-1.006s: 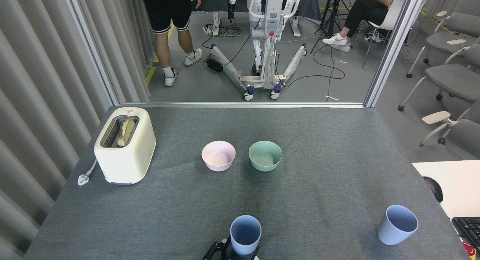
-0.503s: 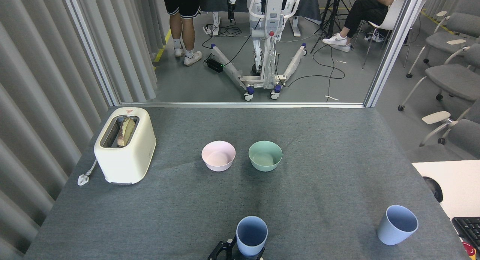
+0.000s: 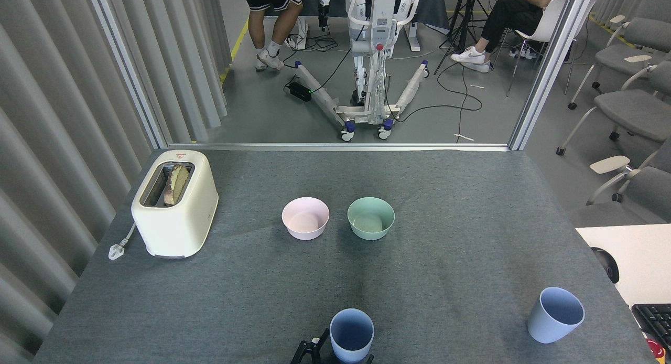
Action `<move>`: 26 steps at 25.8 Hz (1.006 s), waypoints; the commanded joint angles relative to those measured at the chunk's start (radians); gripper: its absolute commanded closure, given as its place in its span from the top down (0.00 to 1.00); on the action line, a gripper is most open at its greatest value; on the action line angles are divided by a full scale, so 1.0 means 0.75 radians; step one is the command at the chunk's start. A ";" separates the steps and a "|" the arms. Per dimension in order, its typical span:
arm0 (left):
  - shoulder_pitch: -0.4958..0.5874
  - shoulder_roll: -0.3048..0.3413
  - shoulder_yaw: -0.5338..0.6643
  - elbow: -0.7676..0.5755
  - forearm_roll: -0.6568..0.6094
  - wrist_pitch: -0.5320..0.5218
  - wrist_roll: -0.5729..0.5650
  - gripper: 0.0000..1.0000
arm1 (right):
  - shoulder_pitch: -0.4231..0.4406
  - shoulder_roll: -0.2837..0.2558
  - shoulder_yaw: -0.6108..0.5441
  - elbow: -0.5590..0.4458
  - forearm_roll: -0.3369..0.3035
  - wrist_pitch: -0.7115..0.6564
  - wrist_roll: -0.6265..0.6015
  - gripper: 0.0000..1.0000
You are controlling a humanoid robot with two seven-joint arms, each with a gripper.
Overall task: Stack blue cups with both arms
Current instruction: 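Set the blue cup down centrally, open the left gripper and withdraw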
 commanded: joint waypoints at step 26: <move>0.460 0.179 0.600 -0.514 0.197 0.003 -0.011 1.00 | -0.131 -0.010 -0.158 0.223 0.004 0.221 0.066 1.00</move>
